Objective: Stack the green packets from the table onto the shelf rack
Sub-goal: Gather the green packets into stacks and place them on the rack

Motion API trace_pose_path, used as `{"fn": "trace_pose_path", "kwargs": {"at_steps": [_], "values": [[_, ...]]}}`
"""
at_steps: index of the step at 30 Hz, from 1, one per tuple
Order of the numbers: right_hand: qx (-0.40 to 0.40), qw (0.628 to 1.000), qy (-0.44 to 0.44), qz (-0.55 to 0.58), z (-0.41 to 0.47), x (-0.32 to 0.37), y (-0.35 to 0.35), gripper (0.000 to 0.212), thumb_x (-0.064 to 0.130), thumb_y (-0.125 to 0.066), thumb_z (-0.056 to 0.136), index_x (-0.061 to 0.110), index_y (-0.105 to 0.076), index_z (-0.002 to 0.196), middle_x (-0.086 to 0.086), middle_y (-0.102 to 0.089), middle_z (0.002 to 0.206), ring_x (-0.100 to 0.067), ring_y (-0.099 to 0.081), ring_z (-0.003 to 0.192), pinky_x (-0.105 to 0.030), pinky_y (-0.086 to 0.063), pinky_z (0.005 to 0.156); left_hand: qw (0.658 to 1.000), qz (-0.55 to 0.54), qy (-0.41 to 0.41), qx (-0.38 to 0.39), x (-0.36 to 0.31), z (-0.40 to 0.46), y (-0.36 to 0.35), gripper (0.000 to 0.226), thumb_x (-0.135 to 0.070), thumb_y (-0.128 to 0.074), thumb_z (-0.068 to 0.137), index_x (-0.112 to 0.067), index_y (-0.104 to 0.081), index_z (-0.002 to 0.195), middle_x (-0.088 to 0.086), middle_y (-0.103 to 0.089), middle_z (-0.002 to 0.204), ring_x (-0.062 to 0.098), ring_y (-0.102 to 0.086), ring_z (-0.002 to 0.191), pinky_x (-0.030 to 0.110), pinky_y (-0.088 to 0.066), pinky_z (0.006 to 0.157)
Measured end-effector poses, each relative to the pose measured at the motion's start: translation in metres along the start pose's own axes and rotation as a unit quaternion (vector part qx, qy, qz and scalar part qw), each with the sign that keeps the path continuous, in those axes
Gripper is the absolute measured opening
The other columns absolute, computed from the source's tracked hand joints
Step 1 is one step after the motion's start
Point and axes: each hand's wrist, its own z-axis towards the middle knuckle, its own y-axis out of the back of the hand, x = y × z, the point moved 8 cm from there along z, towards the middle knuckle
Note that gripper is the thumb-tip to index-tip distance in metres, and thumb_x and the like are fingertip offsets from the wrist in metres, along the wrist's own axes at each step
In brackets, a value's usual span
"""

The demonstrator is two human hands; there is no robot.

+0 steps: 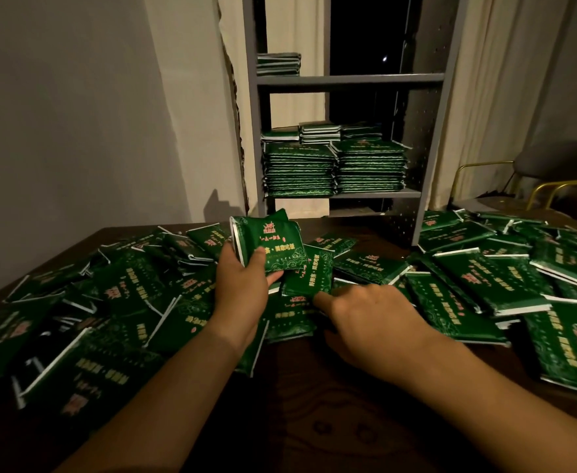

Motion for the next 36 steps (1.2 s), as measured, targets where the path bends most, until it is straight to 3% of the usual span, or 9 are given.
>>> {"fn": "trace_pose_path", "kwargs": {"at_steps": [4, 7, 9, 12, 16, 24, 29, 33, 36], "values": [[-0.020, 0.998, 0.006, 0.054, -0.006, -0.015, 0.007, 0.043, 0.030, -0.051, 0.097, 0.038, -0.043, 0.139, 0.001, -0.065, 0.111, -0.023, -0.064, 0.103, -0.032, -0.050, 0.084, 1.000, -0.002, -0.001, 0.000, -0.002, 0.002, 0.002, 0.020, -0.008, -0.048, 0.105, -0.017, -0.055, 0.121, -0.001, -0.064, 0.117, 0.011, -0.065, 0.102, 0.028, -0.061, 0.081], [-0.035, 0.976, -0.050, 0.211, -0.007, -0.049, 0.008, 0.024, 0.032, -0.057, 0.097, 0.044, -0.055, 0.118, 0.010, -0.066, 0.109, -0.012, -0.062, 0.101, -0.034, -0.052, 0.089, 1.000, 0.015, 0.010, -0.010, -0.001, 0.003, 0.006, 0.020, -0.009, -0.051, 0.103, -0.014, -0.059, 0.121, 0.002, -0.067, 0.115, 0.012, -0.068, 0.098, 0.023, -0.060, 0.071], [-0.090, 0.903, -0.098, 0.408, -0.009, -0.080, 0.014, 0.014, 0.024, -0.057, 0.100, 0.038, -0.062, 0.101, 0.012, -0.069, 0.097, -0.007, -0.066, 0.088, -0.031, -0.053, 0.076, 1.000, 0.016, 0.013, -0.007, -0.002, 0.005, 0.006, 0.021, -0.008, -0.054, 0.101, -0.017, -0.063, 0.118, 0.003, -0.072, 0.112, 0.019, -0.071, 0.100, 0.033, -0.061, 0.077], [-0.141, 0.710, -0.170, 0.668, -0.014, -0.113, 0.005, 0.020, 0.011, -0.054, 0.102, 0.022, -0.068, 0.111, 0.006, -0.076, 0.100, -0.012, -0.073, 0.092, -0.031, -0.054, 0.075, 0.997, -0.050, 0.050, 0.017, 0.000, 0.000, -0.001, 0.030, 0.001, -0.052, 0.099, -0.014, -0.059, 0.124, 0.008, -0.069, 0.119, 0.019, -0.072, 0.100, 0.041, -0.062, 0.086], [-0.103, 0.570, -0.224, 0.784, -0.009, -0.116, -0.028, 0.023, 0.004, -0.050, 0.101, 0.010, -0.066, 0.117, -0.009, -0.075, 0.111, -0.022, -0.072, 0.099, -0.033, -0.056, 0.073, 0.986, -0.082, 0.118, 0.079, 0.010, -0.011, -0.015, 0.031, -0.001, -0.050, 0.099, -0.009, -0.054, 0.129, 0.012, -0.065, 0.127, 0.027, -0.067, 0.113, 0.044, -0.060, 0.089], [-0.125, 0.502, -0.220, 0.827, 0.000, -0.100, -0.036, 0.029, -0.004, -0.049, 0.098, 0.011, -0.062, 0.119, -0.006, -0.074, 0.114, -0.019, -0.072, 0.102, -0.033, -0.056, 0.078, 0.963, -0.107, 0.171, 0.181, 0.015, -0.029, -0.041, 0.029, -0.012, -0.050, 0.101, -0.011, -0.060, 0.128, 0.016, -0.067, 0.128, 0.033, -0.064, 0.119, 0.059, -0.054, 0.095], [-0.195, 0.427, -0.272, 0.840, -0.007, -0.109, -0.033, 0.025, -0.002, -0.054, 0.097, 0.017, -0.061, 0.111, -0.011, -0.074, 0.110, -0.023, -0.072, 0.096, -0.033, -0.056, 0.073, 0.958, -0.155, 0.188, 0.153, 0.013, -0.029, -0.039, 0.042, -0.017, -0.053, 0.102, -0.012, -0.047, 0.143, 0.019, -0.054, 0.143, 0.038, -0.066, 0.116, 0.049, -0.061, 0.079], [-0.216, 0.416, -0.306, 0.829, -0.009, -0.109, -0.041, 0.020, -0.001, -0.058, 0.096, 0.012, -0.063, 0.110, -0.013, -0.075, 0.100, -0.024, -0.075, 0.083, -0.036, -0.060, 0.069, 0.949, -0.159, 0.187, 0.196, 0.009, -0.035, -0.047, 0.030, -0.016, -0.049, 0.105, -0.013, -0.047, 0.135, 0.020, -0.065, 0.129, 0.041, -0.071, 0.102, 0.052, -0.060, 0.087], [-0.232, 0.418, -0.328, 0.815, -0.008, -0.108, -0.048, 0.013, -0.008, -0.057, 0.093, 0.002, -0.063, 0.099, -0.012, -0.074, 0.088, -0.021, -0.073, 0.068, -0.027, -0.057, 0.052, 0.942, -0.207, 0.184, 0.189, 0.005, -0.037, -0.050, 0.040, -0.011, -0.049, 0.104, -0.015, -0.038, 0.142, 0.017, -0.044, 0.152, 0.041, -0.067, 0.113, 0.053, -0.055, 0.093]]}}
